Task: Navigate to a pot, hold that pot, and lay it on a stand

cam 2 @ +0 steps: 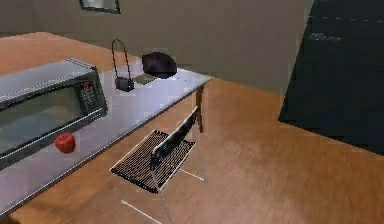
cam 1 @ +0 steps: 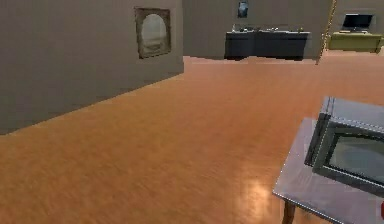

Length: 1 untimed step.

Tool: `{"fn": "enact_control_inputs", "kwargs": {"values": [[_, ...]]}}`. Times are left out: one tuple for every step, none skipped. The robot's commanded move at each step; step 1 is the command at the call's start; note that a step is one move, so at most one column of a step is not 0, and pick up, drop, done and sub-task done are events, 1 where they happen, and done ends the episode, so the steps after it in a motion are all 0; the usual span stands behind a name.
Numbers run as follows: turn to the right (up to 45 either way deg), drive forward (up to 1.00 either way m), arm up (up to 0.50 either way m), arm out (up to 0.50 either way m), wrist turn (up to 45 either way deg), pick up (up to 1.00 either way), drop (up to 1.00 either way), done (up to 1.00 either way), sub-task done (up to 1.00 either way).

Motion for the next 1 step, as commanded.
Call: {"fn": "enact_control_inputs", "kwargs": {"values": [[0.0,0.80,0.00,0.00,0.0,0.00,0.00,0.00,0.00]]}}
